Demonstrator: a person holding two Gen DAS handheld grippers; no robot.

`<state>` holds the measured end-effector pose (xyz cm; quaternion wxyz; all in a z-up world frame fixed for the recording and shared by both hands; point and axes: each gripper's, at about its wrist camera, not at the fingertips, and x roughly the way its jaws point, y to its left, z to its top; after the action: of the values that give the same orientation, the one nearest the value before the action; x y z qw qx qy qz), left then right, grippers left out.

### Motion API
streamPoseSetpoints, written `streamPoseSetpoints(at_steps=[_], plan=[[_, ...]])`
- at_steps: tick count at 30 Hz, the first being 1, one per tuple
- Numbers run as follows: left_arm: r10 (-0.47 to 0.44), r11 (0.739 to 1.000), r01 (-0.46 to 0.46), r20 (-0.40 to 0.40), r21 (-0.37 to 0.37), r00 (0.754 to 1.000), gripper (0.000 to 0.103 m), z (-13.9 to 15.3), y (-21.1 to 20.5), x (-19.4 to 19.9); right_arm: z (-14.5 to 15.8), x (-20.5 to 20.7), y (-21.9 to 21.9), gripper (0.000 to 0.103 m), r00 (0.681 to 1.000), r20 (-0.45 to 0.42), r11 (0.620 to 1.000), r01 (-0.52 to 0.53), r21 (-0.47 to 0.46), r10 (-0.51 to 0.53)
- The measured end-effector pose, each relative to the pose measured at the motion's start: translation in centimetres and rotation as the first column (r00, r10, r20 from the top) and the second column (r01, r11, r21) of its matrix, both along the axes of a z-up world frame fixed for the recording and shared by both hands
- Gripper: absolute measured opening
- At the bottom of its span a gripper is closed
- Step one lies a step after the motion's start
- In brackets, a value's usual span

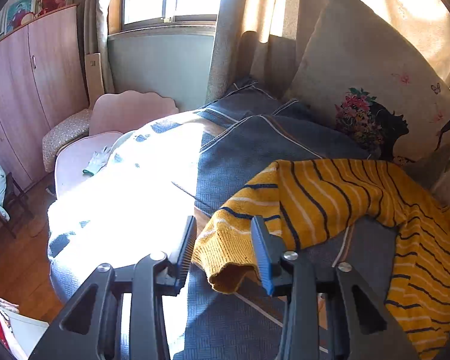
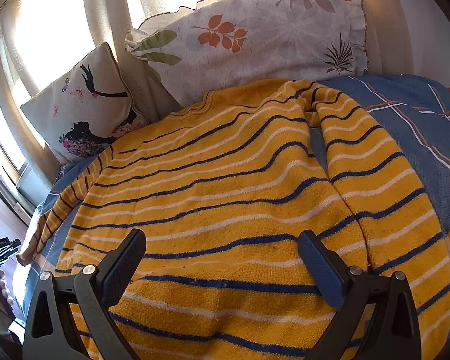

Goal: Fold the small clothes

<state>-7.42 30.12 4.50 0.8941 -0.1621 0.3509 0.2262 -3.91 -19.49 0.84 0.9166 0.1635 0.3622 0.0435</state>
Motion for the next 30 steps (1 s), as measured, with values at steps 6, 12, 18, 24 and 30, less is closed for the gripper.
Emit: streamPoseSetpoints(at_steps=[6, 12, 18, 24, 30], plan=[[-0.263, 0.956, 0.274, 0.112, -0.104, 0.958, 0.067, 0.3, -7.2, -2.2, 1.0, -1.5, -1.2, 0.103, 0.997, 0.070, 0.996, -0.040, 0.077, 0.035], [-0.484, 0.854, 0.497, 0.115, -0.156, 0.867, 0.068, -1.1, -13.4, -2.4, 2.6, -7.4, -5.7, 0.103, 0.990, 0.108, 0.986, 0.104, -0.131, -0.090], [-0.535, 0.824, 0.546, 0.107, -0.154, 0.838, 0.068, -1.6, -15.5, -2.2, -0.7, -9.6, -11.3, 0.098, 0.981, -0.075, 0.976, 0.170, -0.139, -0.181], [-0.542, 0.816, 0.553, 0.111, -0.166, 0.833, 0.068, -1.2, -16.1, -2.8, -0.5, -9.9, -13.7, 0.018, 0.990, -0.068, 0.993, 0.120, -0.006, -0.120], [-0.543, 0.815, 0.548, 0.085, -0.187, 0.836, 0.070, -2.0, -15.7, -3.5, 2.5, -10.4, -19.9, 0.014, 0.851, -0.017, 0.821, 0.501, -0.273, -0.525]])
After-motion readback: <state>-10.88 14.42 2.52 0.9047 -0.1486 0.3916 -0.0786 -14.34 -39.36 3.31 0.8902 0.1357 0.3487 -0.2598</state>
